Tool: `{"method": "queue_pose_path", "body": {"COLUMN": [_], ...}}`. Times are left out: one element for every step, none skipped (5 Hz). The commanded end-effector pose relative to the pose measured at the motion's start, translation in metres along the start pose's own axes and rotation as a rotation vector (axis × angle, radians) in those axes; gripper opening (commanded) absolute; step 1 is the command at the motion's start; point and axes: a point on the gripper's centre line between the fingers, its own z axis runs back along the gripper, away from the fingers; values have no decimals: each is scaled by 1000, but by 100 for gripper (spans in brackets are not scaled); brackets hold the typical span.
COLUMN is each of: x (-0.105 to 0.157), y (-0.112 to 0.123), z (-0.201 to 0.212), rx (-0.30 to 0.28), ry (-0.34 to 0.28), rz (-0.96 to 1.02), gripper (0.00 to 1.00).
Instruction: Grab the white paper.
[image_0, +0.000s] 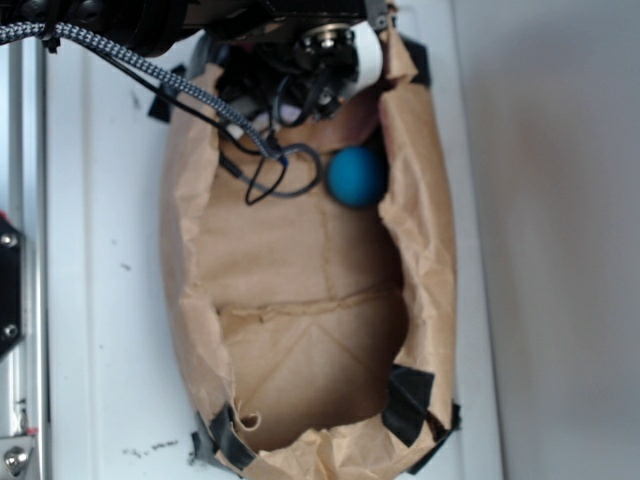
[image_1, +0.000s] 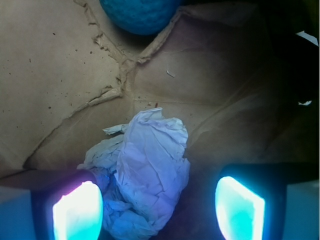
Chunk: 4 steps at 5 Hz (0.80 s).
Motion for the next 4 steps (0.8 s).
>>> {"method": "queue_pose_path", "body": {"x": [1,15,26,27], "y": [4,-1,-4,-2], "z": [11,-3,-16,-15], "rx": [-14,2,21,31], "ry": [-89,-79,-38,-51], "rz": [-66,-93,-96,-73], "gripper": [100,100,100,0]}}
